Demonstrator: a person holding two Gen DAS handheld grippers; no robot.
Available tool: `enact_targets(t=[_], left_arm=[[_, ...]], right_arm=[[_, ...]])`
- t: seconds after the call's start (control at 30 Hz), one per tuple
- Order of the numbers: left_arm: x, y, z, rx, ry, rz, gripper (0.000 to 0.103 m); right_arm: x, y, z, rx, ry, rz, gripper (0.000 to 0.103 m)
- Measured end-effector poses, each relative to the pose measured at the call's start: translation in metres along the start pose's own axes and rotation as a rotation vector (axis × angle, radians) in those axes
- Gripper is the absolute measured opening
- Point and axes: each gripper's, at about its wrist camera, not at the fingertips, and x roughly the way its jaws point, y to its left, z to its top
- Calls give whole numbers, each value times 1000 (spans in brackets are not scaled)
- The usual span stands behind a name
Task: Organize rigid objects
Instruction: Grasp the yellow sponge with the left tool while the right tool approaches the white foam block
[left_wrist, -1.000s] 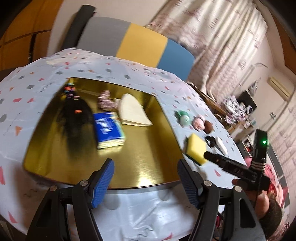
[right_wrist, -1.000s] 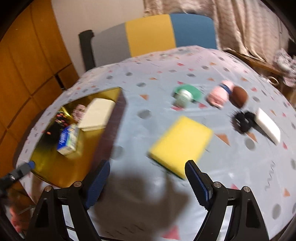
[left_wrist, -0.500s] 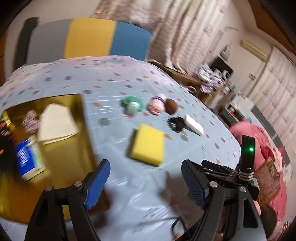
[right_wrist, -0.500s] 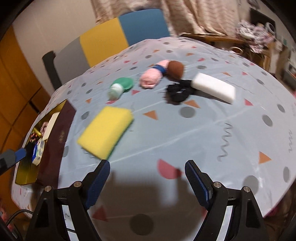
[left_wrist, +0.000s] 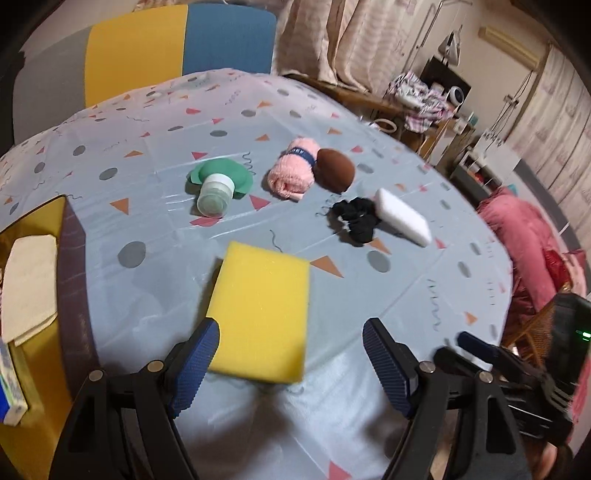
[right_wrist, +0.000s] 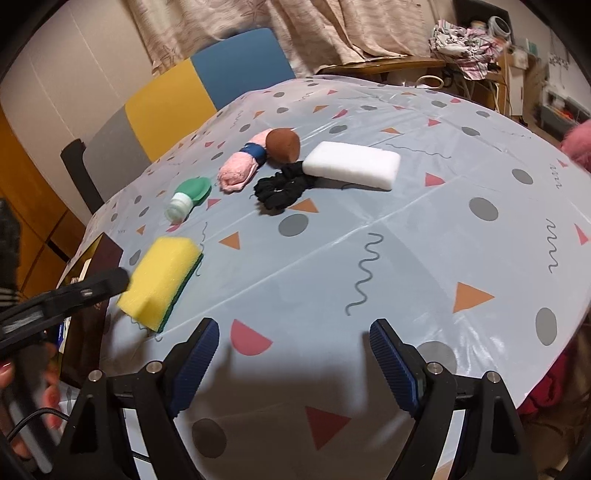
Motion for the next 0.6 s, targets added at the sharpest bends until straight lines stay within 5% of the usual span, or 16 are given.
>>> enact_targets(t=[0.6], left_arm=[[24, -8, 8, 89, -57, 188, 81]], right_arm=[[-3, -22, 0, 49, -21, 9, 86]])
